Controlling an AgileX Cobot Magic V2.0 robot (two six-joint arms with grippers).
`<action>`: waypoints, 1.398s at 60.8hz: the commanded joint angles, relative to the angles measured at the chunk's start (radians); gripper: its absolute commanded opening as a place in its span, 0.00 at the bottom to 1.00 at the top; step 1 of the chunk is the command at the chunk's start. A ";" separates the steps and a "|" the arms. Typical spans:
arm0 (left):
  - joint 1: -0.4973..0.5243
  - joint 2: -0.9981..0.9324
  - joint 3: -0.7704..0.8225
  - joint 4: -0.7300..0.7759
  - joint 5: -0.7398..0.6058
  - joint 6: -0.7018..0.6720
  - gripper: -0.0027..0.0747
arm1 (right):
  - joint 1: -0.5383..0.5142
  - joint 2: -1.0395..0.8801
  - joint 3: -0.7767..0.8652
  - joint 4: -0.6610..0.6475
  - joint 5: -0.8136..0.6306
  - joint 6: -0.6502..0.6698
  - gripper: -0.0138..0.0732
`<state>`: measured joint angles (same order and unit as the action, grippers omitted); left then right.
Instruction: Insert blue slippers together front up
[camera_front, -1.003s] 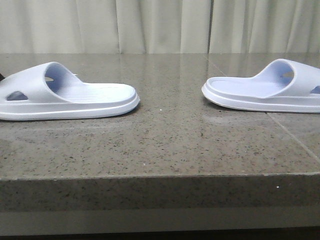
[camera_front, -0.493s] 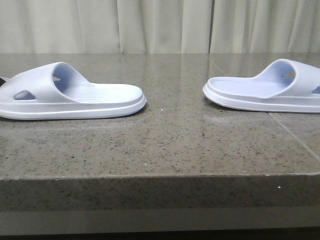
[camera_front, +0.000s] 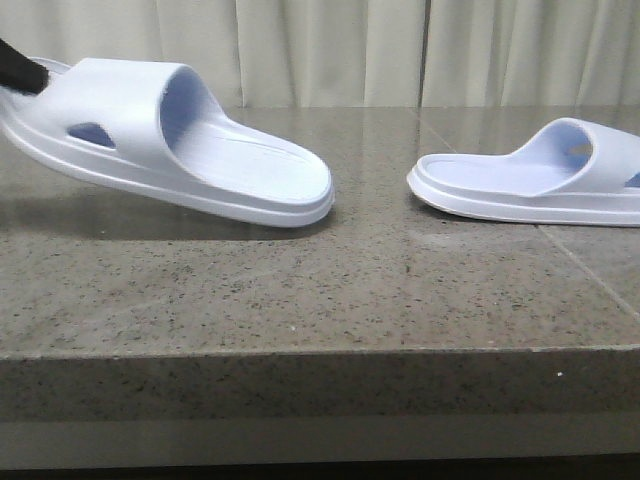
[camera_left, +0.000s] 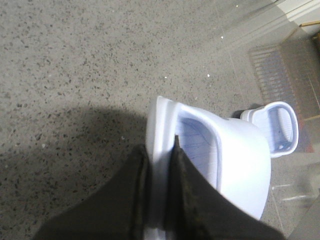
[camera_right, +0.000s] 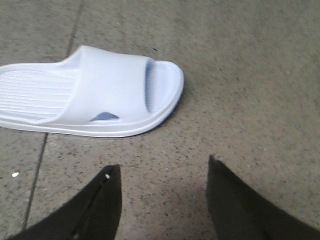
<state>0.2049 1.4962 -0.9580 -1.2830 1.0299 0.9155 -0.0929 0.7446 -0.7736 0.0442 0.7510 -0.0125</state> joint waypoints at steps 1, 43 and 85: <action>-0.004 -0.038 -0.025 -0.084 0.020 0.008 0.01 | -0.088 0.095 -0.079 0.018 0.000 0.005 0.64; -0.004 -0.038 -0.025 -0.076 0.020 0.025 0.01 | -0.388 0.710 -0.295 0.788 0.149 -0.588 0.64; -0.004 -0.038 -0.025 -0.072 0.020 0.025 0.01 | -0.386 0.935 -0.402 0.922 0.254 -0.715 0.57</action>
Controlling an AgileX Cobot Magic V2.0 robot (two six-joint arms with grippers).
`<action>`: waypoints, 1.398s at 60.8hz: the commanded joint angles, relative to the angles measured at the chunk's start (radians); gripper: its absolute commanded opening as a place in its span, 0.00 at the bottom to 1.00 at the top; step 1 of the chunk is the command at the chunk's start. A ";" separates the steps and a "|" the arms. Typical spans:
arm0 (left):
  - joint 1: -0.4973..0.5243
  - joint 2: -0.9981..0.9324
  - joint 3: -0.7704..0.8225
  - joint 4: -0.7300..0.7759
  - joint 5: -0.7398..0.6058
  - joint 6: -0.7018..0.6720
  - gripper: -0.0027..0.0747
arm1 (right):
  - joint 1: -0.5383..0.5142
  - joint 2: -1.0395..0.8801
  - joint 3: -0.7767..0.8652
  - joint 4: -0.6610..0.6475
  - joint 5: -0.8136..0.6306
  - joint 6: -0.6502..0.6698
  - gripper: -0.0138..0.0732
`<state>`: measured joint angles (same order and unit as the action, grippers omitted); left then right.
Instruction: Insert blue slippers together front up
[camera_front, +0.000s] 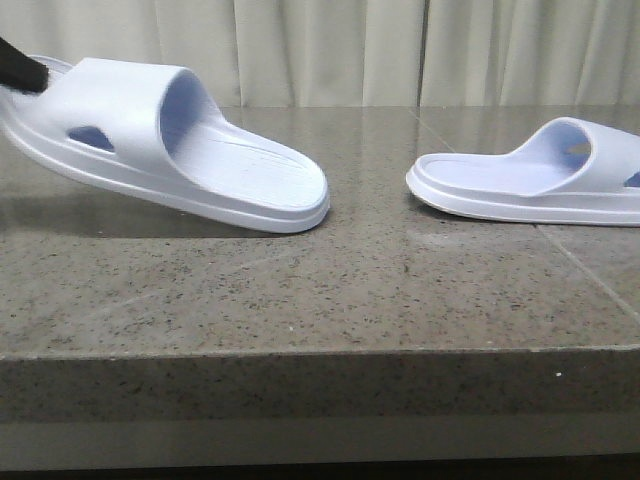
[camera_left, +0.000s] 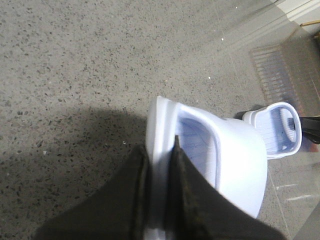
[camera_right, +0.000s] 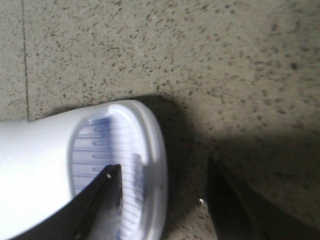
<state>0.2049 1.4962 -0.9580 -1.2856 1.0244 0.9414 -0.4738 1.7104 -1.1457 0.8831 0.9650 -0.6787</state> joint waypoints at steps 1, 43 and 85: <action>-0.004 -0.038 -0.025 -0.070 0.025 -0.001 0.01 | -0.006 -0.029 -0.030 0.087 0.043 -0.051 0.54; -0.004 -0.038 -0.025 -0.070 0.025 -0.001 0.01 | 0.043 0.011 -0.030 0.101 0.091 -0.102 0.02; -0.163 -0.038 0.019 -0.199 -0.125 0.007 0.01 | -0.095 -0.394 0.072 0.336 0.188 -0.050 0.02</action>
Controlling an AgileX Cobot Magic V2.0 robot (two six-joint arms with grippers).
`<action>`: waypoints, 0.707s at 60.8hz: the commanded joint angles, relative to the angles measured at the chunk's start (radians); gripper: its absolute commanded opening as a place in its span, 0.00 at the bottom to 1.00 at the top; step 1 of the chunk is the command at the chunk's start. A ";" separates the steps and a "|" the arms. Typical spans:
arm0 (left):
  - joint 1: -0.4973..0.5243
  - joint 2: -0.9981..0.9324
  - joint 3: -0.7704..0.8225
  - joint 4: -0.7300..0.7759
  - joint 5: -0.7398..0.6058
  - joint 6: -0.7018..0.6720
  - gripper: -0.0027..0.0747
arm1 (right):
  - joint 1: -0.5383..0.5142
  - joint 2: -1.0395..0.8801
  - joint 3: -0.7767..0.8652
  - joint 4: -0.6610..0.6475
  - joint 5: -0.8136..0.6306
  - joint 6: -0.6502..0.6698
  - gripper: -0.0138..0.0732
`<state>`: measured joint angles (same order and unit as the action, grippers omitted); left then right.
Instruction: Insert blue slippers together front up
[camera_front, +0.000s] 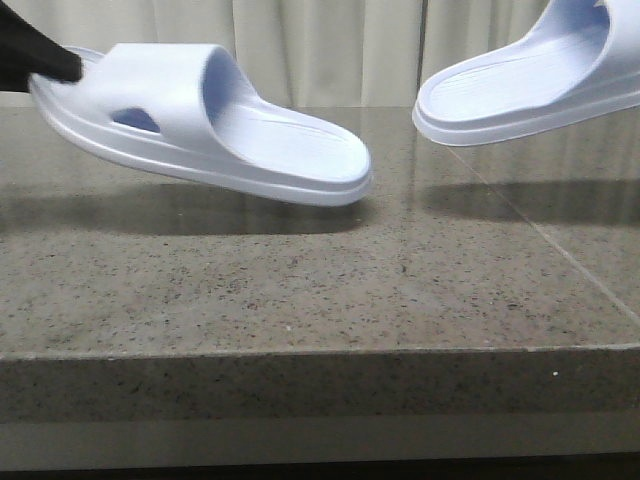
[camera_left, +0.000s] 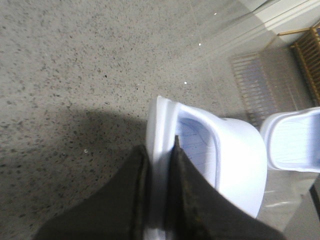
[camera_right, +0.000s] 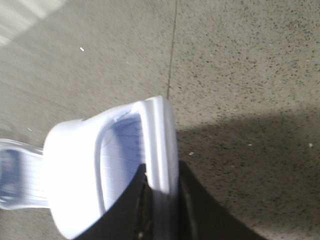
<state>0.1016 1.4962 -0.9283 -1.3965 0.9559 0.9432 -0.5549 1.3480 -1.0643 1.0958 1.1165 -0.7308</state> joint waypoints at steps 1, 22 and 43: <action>-0.076 -0.038 -0.007 -0.094 -0.077 0.005 0.01 | -0.013 -0.031 -0.007 0.126 0.040 0.002 0.02; -0.259 -0.036 -0.001 -0.110 -0.302 0.017 0.01 | 0.046 -0.031 0.047 0.137 -0.018 0.002 0.02; -0.259 -0.036 0.034 -0.054 -0.330 0.017 0.01 | 0.104 -0.031 0.053 0.134 -0.051 0.001 0.02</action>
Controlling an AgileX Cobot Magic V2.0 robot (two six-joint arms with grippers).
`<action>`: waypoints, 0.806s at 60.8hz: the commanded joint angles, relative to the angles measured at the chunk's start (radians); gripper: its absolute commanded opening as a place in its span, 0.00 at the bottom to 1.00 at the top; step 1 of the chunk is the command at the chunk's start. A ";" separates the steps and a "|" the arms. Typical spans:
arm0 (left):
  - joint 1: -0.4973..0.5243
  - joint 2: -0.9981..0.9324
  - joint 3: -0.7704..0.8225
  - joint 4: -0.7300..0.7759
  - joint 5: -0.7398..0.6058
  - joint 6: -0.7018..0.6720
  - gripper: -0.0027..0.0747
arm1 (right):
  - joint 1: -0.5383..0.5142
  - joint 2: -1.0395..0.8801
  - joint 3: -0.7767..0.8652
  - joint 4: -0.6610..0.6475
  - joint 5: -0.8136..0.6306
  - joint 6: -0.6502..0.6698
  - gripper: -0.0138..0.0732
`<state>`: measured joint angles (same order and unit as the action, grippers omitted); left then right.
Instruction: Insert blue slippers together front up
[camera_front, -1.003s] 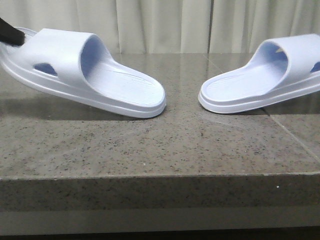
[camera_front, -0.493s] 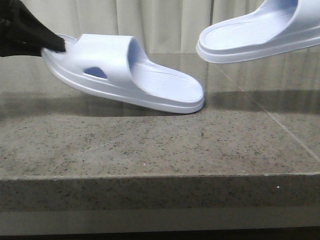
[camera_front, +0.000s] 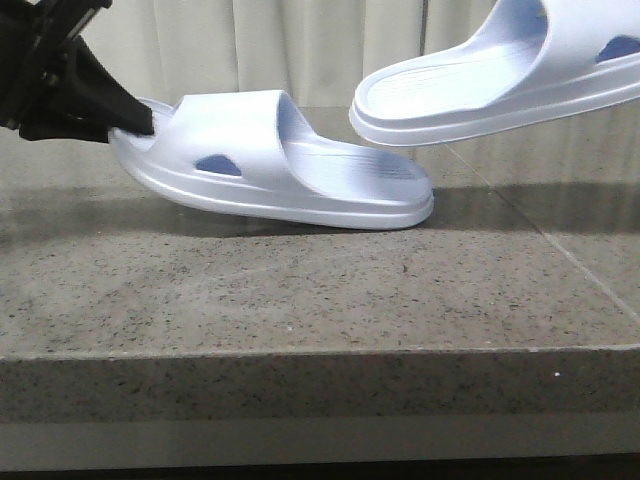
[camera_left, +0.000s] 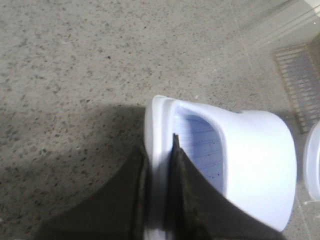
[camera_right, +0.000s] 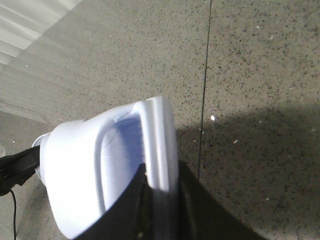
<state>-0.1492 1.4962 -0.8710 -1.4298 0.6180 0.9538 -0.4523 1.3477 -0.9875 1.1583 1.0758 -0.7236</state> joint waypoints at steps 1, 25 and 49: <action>-0.008 -0.036 -0.023 -0.021 0.008 0.006 0.01 | 0.002 -0.031 -0.022 0.072 -0.014 -0.006 0.02; -0.008 -0.036 -0.019 -0.006 0.010 0.006 0.01 | 0.163 -0.031 0.083 0.086 -0.239 -0.006 0.02; -0.008 -0.036 -0.018 0.008 0.016 0.006 0.01 | 0.616 0.081 0.084 0.207 -0.471 -0.004 0.02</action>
<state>-0.1492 1.4962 -0.8671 -1.3822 0.5989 0.9538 0.0789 1.4195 -0.8823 1.2807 0.6150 -0.7236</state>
